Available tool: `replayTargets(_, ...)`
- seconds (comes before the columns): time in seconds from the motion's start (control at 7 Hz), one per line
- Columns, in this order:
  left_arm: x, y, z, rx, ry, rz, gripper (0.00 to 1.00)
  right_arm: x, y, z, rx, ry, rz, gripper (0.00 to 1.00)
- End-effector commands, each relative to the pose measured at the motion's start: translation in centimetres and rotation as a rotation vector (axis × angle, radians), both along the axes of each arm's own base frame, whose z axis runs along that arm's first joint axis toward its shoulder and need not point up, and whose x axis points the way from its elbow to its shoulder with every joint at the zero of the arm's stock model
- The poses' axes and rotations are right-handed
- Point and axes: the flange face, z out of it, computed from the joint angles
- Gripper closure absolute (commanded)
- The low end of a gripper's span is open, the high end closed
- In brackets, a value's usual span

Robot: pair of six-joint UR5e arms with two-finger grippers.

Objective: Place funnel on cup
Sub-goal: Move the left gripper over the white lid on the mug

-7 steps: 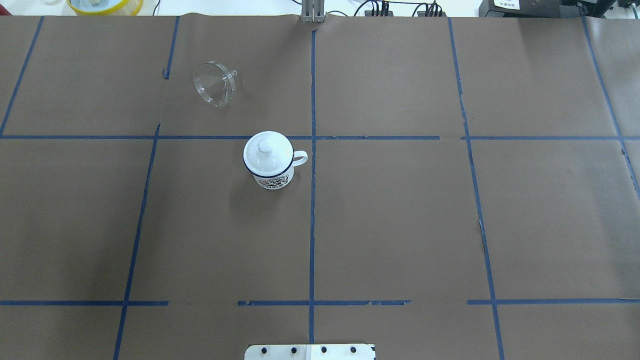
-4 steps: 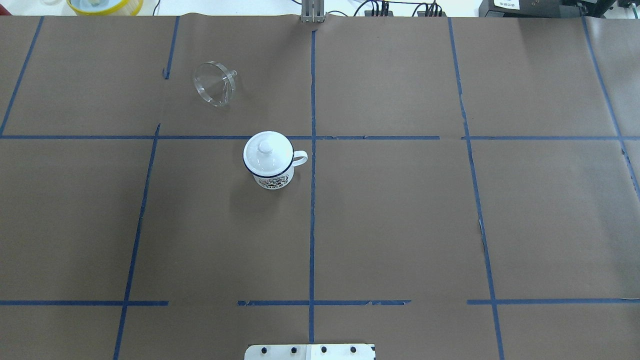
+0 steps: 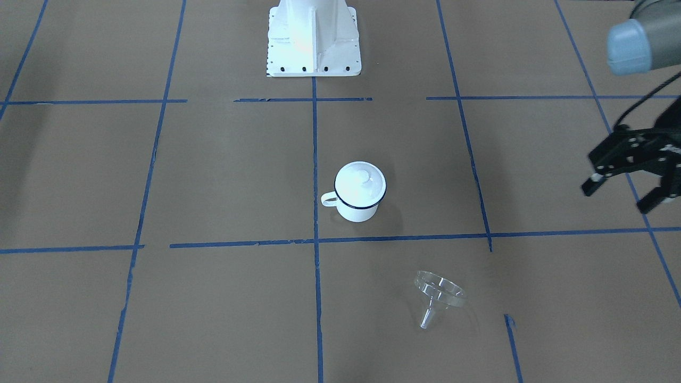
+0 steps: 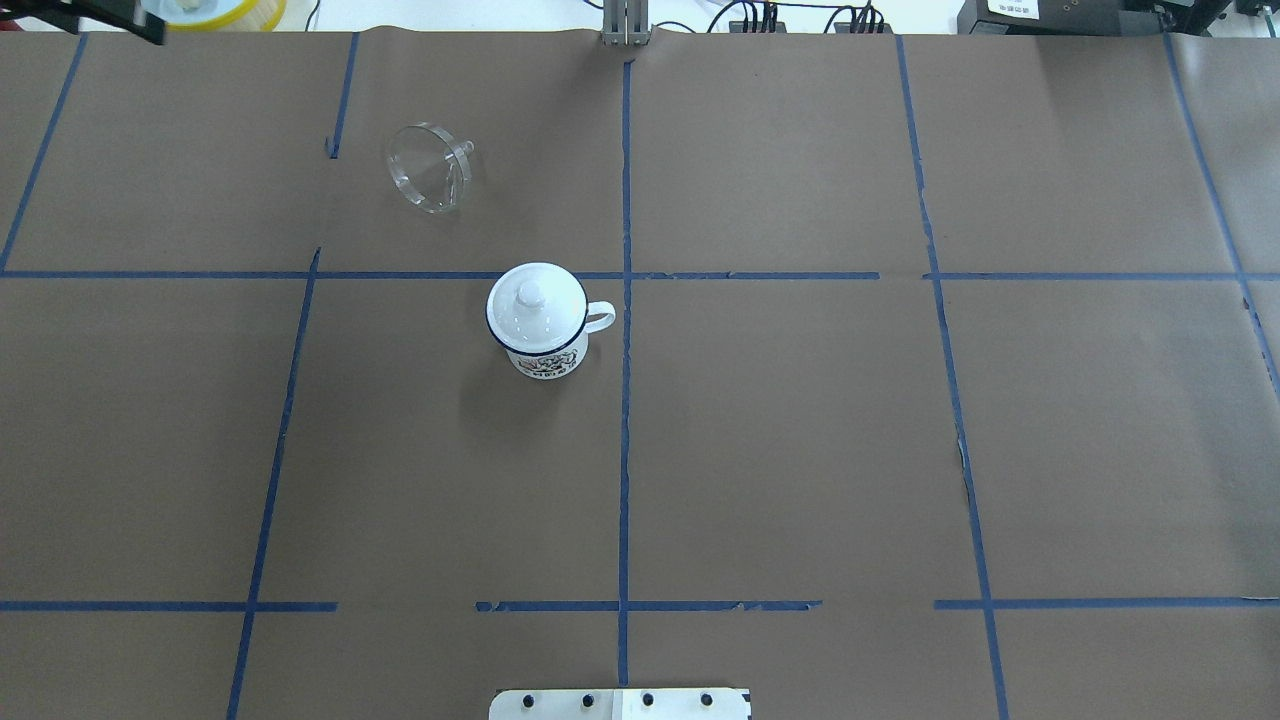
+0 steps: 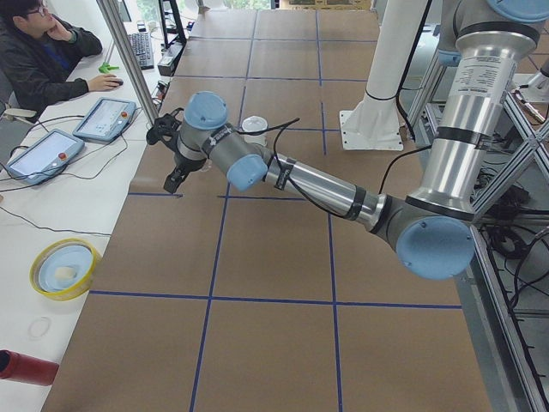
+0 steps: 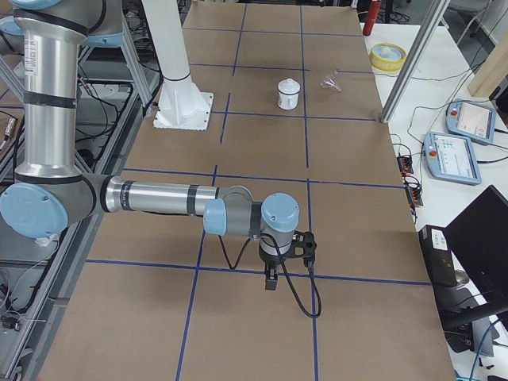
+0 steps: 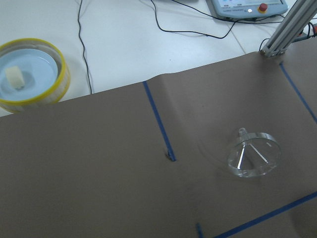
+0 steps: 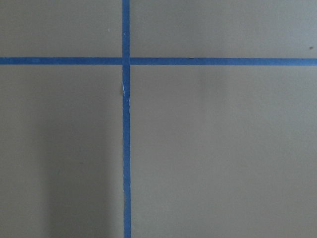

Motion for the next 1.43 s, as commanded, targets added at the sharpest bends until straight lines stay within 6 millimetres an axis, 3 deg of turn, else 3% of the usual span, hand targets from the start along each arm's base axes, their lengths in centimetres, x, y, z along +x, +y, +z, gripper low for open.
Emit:
replayTargets(0.0,14.0,3.6,-10.3,-0.160,-0.051,0.041,0.00,0.0,0.0,0.0,0.000,0.000,0.000,0.00)
replayTargets(0.14,18.5,5.9,-12.8,-0.315,-0.014,-0.004,0.00,0.0,0.0,0.0,0.000,0.000,0.000,0.00)
replayTargets(0.29,23.1,7.0,-13.4,-0.381,-0.027,-0.015,0.00,0.0,0.0,0.0,0.000,0.000,0.000,0.00)
replayTargets(0.43,27.7,8.3,-12.5,-0.431,-0.063,-0.012,0.00,0.0,0.0,0.0,0.000,0.000,0.000,0.00)
replayTargets(0.71,29.6,8.0,-10.6,-0.462,-0.103,-0.011,0.00,0.0,0.0,0.0,0.000,0.000,0.000,0.00)
replayTargets(1.0,32.9,10.4,-9.9,-0.465,-0.133,-0.017,0.04,0.0,0.0,0.0,0.000,0.000,0.000,0.00)
replayTargets(1.29,33.2,10.4,-10.3,-0.461,-0.128,-0.019,0.11,0.0,0.0,0.0,0.000,0.000,0.000,0.00)
